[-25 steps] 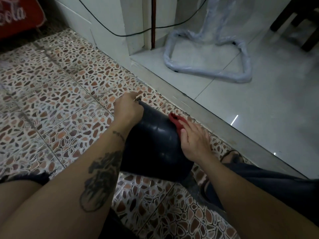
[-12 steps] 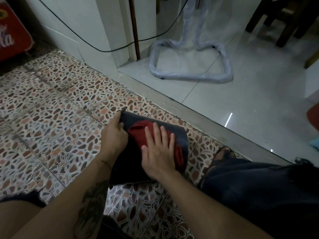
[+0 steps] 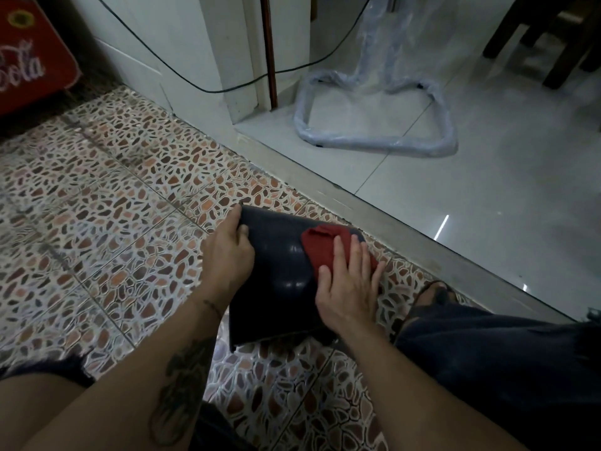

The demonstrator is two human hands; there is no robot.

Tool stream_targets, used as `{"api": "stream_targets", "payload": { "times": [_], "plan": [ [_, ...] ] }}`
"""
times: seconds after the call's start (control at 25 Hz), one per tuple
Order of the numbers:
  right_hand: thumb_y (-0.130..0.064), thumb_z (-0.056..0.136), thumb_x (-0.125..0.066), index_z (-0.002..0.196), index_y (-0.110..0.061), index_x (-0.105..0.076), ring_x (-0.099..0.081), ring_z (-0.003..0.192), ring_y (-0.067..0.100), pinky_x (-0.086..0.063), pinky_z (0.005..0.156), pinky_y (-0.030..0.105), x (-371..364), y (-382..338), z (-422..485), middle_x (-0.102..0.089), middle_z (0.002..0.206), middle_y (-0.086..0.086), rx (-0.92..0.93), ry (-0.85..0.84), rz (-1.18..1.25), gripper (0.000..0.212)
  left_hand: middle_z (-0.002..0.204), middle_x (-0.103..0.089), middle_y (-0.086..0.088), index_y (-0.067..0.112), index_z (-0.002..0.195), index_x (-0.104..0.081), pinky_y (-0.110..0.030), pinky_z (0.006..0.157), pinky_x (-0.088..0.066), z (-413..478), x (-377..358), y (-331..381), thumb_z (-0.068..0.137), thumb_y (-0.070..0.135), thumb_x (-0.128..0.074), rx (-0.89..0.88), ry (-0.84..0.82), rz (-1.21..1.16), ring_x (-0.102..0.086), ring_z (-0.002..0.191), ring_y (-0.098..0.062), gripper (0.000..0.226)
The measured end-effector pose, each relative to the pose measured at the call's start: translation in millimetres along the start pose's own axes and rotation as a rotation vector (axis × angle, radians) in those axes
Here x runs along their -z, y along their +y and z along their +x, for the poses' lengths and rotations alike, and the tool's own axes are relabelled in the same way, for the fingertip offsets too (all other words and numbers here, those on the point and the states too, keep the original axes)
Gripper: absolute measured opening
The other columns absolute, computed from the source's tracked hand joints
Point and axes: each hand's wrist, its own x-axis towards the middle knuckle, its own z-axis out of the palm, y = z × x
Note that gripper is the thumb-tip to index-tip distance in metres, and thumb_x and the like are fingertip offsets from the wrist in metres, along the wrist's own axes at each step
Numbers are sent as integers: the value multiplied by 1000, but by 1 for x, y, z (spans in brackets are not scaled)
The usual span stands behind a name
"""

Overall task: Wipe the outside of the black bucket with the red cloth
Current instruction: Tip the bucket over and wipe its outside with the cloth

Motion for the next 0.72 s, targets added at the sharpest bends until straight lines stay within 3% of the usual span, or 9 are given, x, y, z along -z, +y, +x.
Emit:
{"api": "stream_targets", "payload": {
  "times": [0.2, 0.32, 0.44, 0.52, 0.72],
  "plan": [
    [-53, 95, -12, 152, -24, -39, -18, 150, 30, 4, 119, 65, 14, -6, 77, -31, 162, 5, -190, -156, -120, 70, 144, -52, -7, 29, 149, -41, -41, 112, -35, 1, -4, -5, 102, 27, -42, -2, 36, -55, -47, 130, -26, 47],
    [-52, 95, -8, 145, -18, -48, -29, 145, 31, 0, 118, 66, 17, -33, 108, -41, 156, 6, -96, -292, -160, 72, 142, -53, -8, 29, 147, -44, -35, 110, -35, 4, -6, -5, 101, 25, -43, 50, 42, -128, -49, 128, -25, 46],
    [-49, 98, -8, 150, -20, -41, -23, 150, 28, 4, 121, 62, 13, -68, 107, -32, 163, 6, 147, -340, -125, 68, 139, -55, -12, 27, 146, -46, -34, 108, -36, 11, -9, -2, 100, 21, -45, 88, 67, -96, -50, 126, -28, 46],
    [-49, 99, -10, 157, -23, -28, -11, 154, 25, 12, 121, 58, 9, -80, 83, -17, 169, 3, 254, -277, -102, 66, 135, -57, -13, 27, 145, -48, -29, 103, -38, 12, -10, -2, 100, 19, -45, 110, 77, -99, -53, 121, -28, 46],
    [-46, 100, -22, 162, -27, -4, 18, 154, 17, 18, 120, 52, 8, -48, -7, 13, 170, -4, 478, -152, 10, 67, 143, -55, -8, 27, 146, -47, -32, 109, -37, 21, -9, 0, 100, 19, -44, 139, 34, -161, -51, 128, -25, 47]
  ]
}}
